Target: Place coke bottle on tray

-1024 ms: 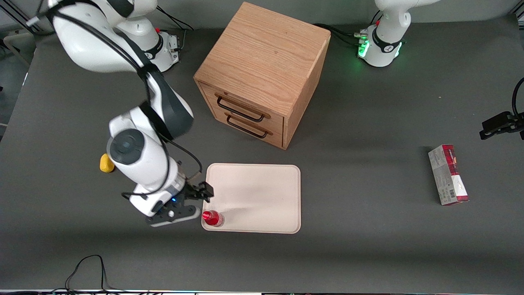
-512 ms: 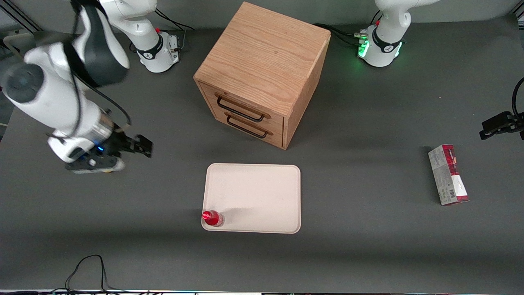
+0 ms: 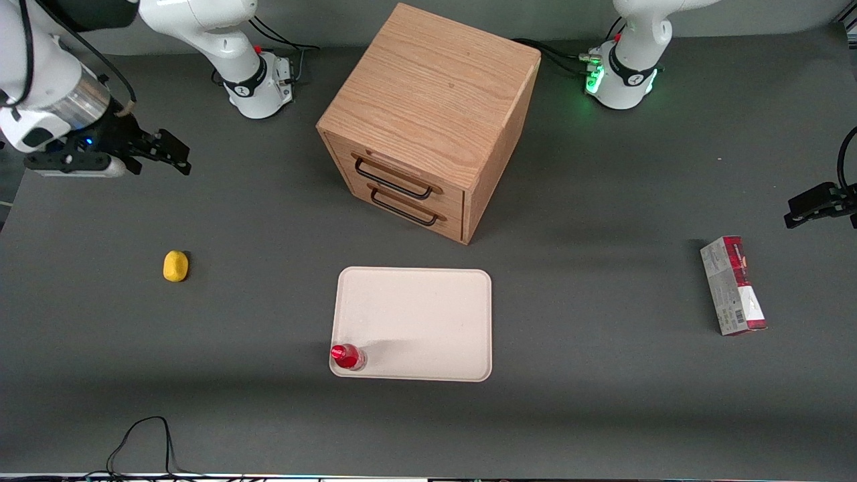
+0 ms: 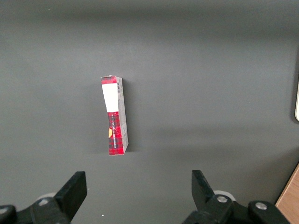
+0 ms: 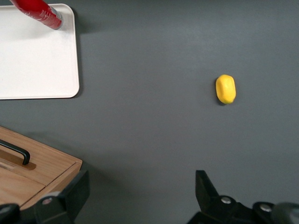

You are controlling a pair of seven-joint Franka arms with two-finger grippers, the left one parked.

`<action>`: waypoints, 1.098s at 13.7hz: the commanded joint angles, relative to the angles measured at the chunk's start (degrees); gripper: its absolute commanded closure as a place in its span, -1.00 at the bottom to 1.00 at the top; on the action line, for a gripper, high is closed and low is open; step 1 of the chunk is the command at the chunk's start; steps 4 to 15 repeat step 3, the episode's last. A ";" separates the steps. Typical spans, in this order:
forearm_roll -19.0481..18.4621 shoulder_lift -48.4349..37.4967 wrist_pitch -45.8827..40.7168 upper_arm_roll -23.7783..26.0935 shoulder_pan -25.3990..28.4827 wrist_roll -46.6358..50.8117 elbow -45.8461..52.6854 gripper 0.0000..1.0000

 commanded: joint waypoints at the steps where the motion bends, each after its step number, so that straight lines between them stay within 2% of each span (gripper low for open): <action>1: 0.08 0.93 -2.60 -2.14 0.08 -1.84 2.93 -1.00; 15: 0.34 2.16 -2.70 -2.85 0.08 -1.84 3.82 -1.00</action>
